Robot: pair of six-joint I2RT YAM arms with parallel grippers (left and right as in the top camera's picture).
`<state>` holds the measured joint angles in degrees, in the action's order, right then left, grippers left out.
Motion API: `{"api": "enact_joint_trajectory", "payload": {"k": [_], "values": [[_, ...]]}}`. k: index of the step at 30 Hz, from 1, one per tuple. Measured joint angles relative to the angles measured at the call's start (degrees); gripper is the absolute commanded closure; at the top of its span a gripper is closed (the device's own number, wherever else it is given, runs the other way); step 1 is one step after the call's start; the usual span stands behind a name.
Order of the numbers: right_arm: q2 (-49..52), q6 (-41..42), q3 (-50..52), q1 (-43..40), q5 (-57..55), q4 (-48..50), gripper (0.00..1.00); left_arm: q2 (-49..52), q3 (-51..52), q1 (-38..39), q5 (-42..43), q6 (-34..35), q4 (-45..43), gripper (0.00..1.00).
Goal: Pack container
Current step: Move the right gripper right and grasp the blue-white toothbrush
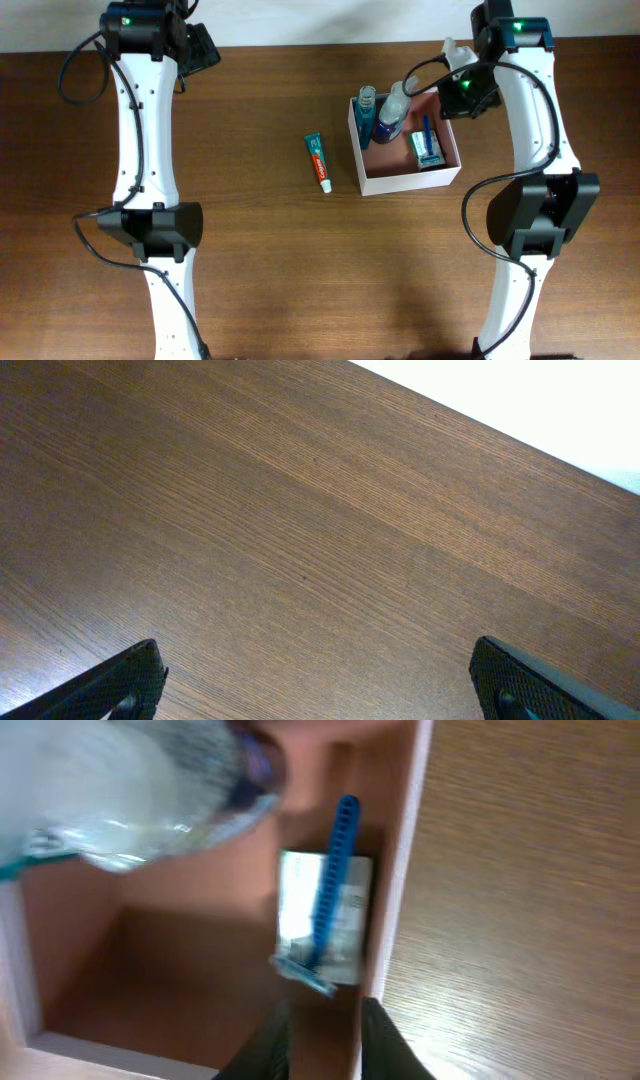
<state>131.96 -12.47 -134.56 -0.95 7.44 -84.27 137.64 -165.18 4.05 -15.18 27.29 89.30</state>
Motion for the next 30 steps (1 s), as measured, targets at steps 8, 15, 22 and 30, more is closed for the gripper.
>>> {"api": "enact_joint_trajectory", "payload": {"k": [8,15,22,30], "values": [[0.0,0.0,-0.9,-4.8,-12.5,-3.5,0.55,0.0,0.0,0.0,0.0,0.0,0.0,0.01],[0.0,-0.2,-0.9,-15.1,-14.5,-3.4,0.50,0.0,0.0,0.0,0.0,0.0,0.0,0.01],[0.0,-2.7,2.5,-23.0,-8.9,-0.5,0.47,0.0,0.0,0.0,0.0,0.0,0.0,0.01],[0.0,-4.6,13.8,-26.9,-7.2,7.0,0.44,0.0,0.0,0.0,0.0,0.0,0.0,0.01]]}}
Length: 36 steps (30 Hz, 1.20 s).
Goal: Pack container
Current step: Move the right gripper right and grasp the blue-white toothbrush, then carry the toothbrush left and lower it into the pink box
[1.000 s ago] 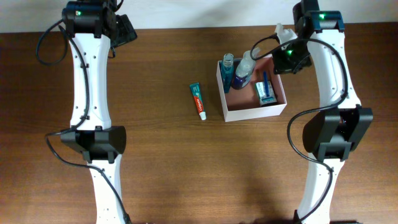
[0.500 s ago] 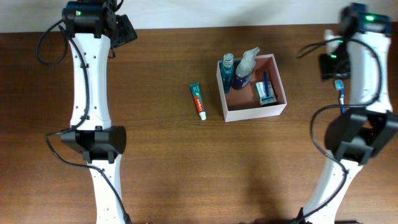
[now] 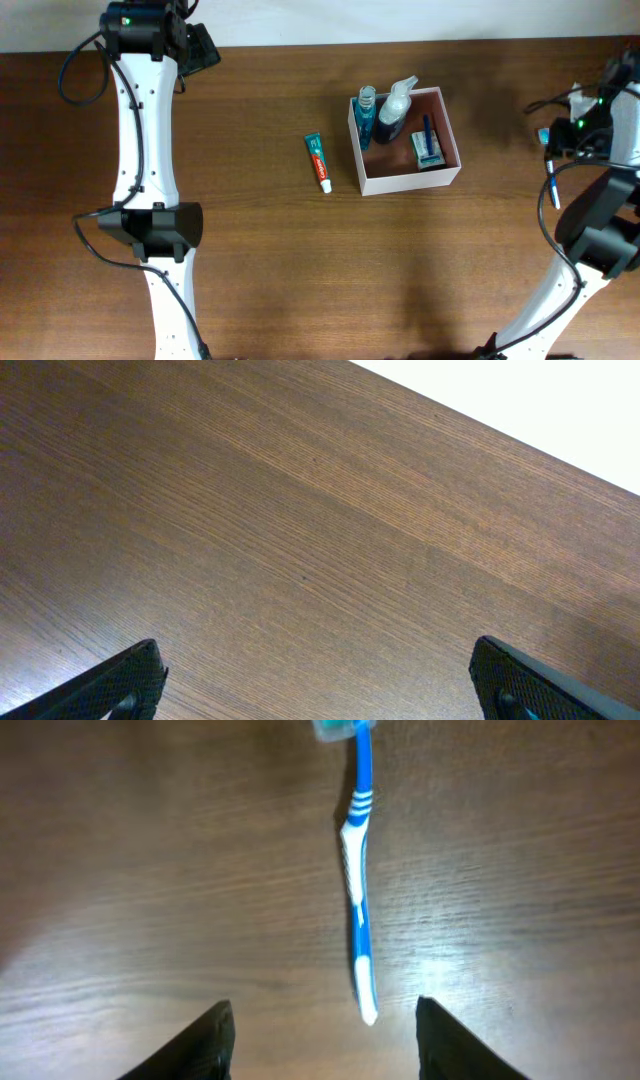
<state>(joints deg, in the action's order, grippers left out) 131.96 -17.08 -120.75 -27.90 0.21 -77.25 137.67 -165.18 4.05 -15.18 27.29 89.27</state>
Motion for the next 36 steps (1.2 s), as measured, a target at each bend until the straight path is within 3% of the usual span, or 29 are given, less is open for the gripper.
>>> {"api": "enact_joint_trajectory", "payload": {"k": [19,25,36], "values": [[0.0,-7.4,14.3,-1.9,0.1,13.3,0.44,0.0,0.0,0.0,0.0,0.0,0.0,0.01],[0.0,-7.6,15.3,-1.9,0.1,14.6,0.52,0.0,0.0,0.0,0.0,0.0,0.0,0.00],[-0.1,-8.0,17.6,-1.9,-0.2,17.9,0.53,0.0,0.0,0.0,0.0,0.0,0.0,0.01]]}}
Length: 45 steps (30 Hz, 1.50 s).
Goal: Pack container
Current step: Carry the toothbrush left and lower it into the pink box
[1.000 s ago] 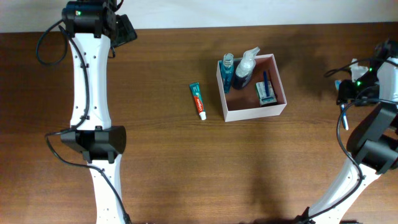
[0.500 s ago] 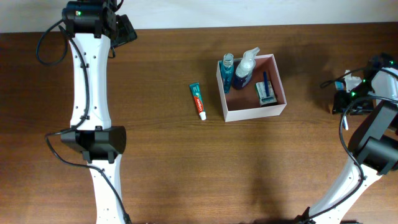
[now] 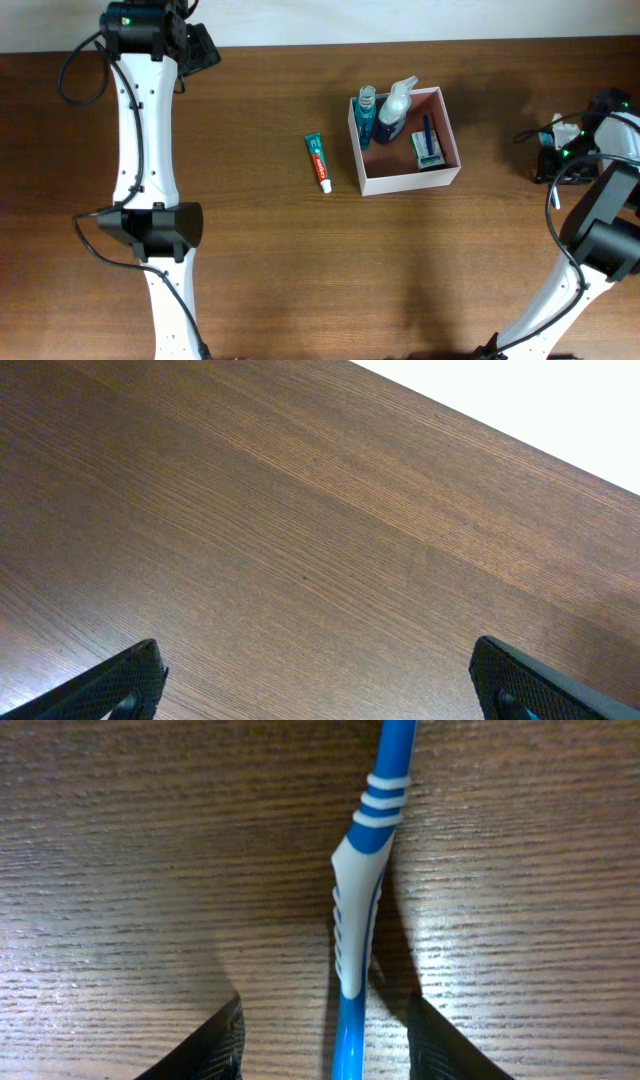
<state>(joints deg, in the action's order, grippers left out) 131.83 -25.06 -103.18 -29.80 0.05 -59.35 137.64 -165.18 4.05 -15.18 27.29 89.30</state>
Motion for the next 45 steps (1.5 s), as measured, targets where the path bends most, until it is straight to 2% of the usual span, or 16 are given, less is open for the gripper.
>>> {"api": "enact_joint_trajectory", "payload": {"k": [4,7,8,9,13,18,21,27,33,39,45], "values": [[-0.1,-0.1,0.2,0.0,0.0,0.3,0.62,0.0,0.0,0.0,0.0,0.0,0.0,0.00],[-0.2,-0.1,0.3,0.0,-0.2,0.5,0.82,0.0,0.0,0.0,0.0,0.0,0.0,0.01],[-0.2,-0.4,0.3,0.0,-0.2,0.7,0.95,0.0,0.0,0.0,0.0,0.0,0.0,0.01],[-0.2,-0.2,0.3,0.0,-0.3,0.8,0.96,0.0,0.0,0.0,0.0,0.0,0.0,0.01],[-0.2,1.1,0.2,-0.1,-0.6,-0.5,0.97,0.0,0.0,0.0,0.0,0.0,0.0,0.01],[0.1,5.4,-3.7,0.1,0.3,-9.9,0.97,0.0,0.0,0.0,0.0,0.0,0.0,0.00],[0.5,7.4,-12.3,0.8,2.1,-21.0,0.96,0.0,0.0,0.0,0.0,0.0,0.0,0.00],[0.2,14.3,-33.0,5.7,6.4,-36.3,0.96,0.0,0.0,0.0,0.0,0.0,0.0,0.00],[0.0,22.4,-43.0,12.7,12.5,-37.6,0.96,0.0,0.0,0.0,0.0,0.0,0.0,0.01],[0.0,30.6,-43.2,19.9,14.9,-37.6,0.96,0.0,0.0,0.0,0.0,0.0,0.0,0.01],[0.0,42.4,-43.2,25.7,15.6,-37.6,0.96,0.0,0.0,0.0,0.0,0.0,0.0,0.01]]}}
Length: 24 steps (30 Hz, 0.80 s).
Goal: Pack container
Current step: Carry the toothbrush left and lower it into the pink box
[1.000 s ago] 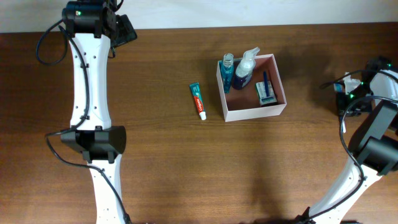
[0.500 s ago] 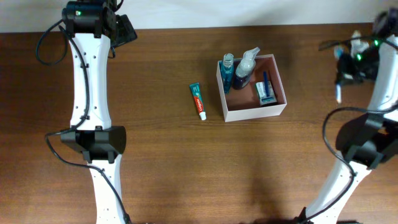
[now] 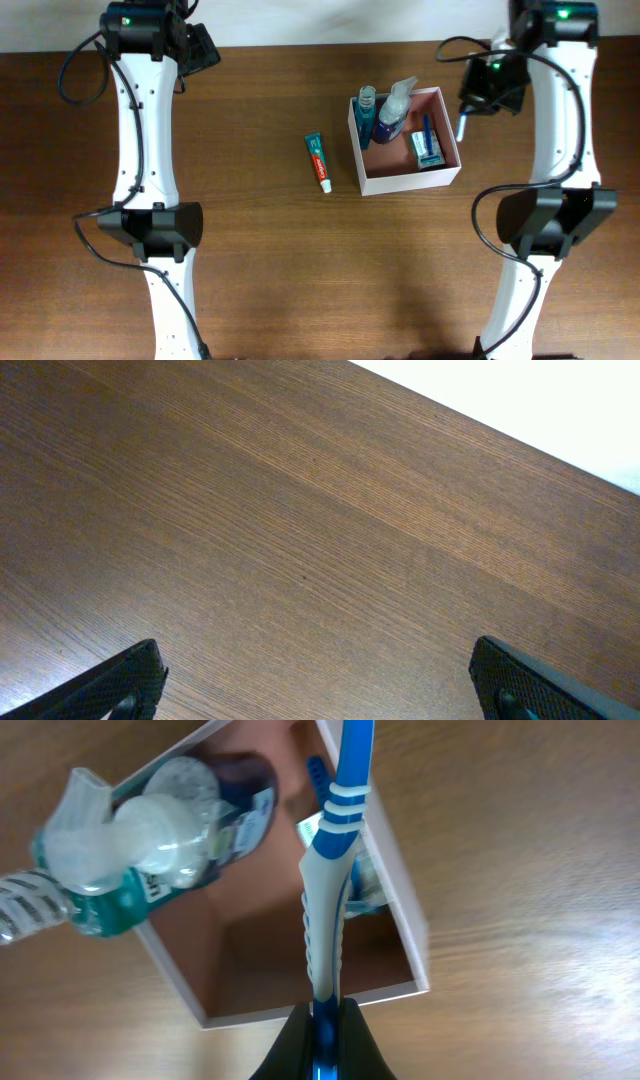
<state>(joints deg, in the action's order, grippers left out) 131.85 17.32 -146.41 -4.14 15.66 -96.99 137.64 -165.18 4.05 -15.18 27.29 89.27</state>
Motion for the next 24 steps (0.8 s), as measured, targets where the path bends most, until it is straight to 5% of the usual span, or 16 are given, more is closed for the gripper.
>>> {"api": "enact_joint_trajectory", "payload": {"k": [8,24], "values": [[0.0,16.5,0.0,4.9,0.1,1.1,0.95,0.0,0.0,0.0,0.0,0.0,0.0,0.00],[0.0,29.8,0.0,10.3,-6.6,2.8,0.84,0.0,0.0,0.0,0.0,0.0,0.0,0.01]]}}
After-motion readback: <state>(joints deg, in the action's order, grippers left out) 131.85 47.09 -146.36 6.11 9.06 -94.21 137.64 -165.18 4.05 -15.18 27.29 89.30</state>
